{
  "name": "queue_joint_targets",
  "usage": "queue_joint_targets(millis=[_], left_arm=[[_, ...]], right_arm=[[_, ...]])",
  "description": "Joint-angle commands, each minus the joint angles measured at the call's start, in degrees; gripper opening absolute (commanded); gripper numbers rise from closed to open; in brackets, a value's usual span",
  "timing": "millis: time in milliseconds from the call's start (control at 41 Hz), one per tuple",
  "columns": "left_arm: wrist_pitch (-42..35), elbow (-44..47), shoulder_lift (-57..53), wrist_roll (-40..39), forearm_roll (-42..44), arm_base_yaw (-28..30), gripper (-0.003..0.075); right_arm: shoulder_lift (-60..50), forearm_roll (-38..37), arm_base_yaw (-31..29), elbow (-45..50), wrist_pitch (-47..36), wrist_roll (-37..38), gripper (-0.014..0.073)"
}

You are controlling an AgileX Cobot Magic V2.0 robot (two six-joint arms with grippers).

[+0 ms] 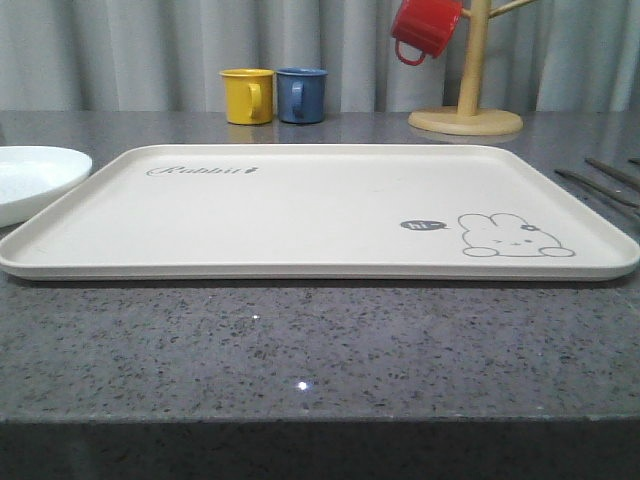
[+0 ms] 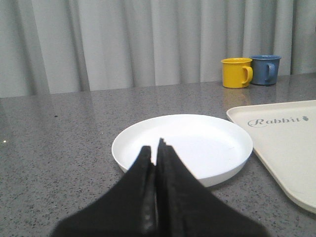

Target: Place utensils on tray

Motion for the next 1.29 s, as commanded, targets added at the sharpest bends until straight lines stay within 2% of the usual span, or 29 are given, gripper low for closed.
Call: queue_joint_targets(millis=[0, 732, 806, 976, 1074, 1269], left_arm=[[-5.0, -0.1, -1.4, -0.4, -0.4, 0.1, -0.0018], [-5.0, -0.1, -1.4, -0.4, -0.4, 0.1, -0.0018], [-6.9, -0.1, -1.4, -0.4, -0.4, 0.1, -0.0018], [-6.5, -1.2, -1.3, -0.4, -0.7, 0.1, -0.0018], [-5.8, -5.0, -1.3, -0.4, -1.8, 0.1, -0.0018], [1.6, -18.8, 0.8, -0.4, -1.8, 0.1, -0.0018]], right_arm=[[-1.0, -0.6, 0.0, 0.0, -5.3, -0.1, -0.0068], [-1.0, -0.6, 0.5, 0.0, -5.2, -0.1, -0.0068], [-1.0, -0.6, 0.5, 0.0, -5.2, -0.1, -0.0068], [-1.0, -0.6, 0.4, -1.6, -9.8, -0.3, -0.0068], [-1.0, -0.6, 0.4, -6.3, -6.7, -0.3, -0.0068], [1.7, -0.6, 0.4, -20.0, 7.2, -0.3, -0.0068]])
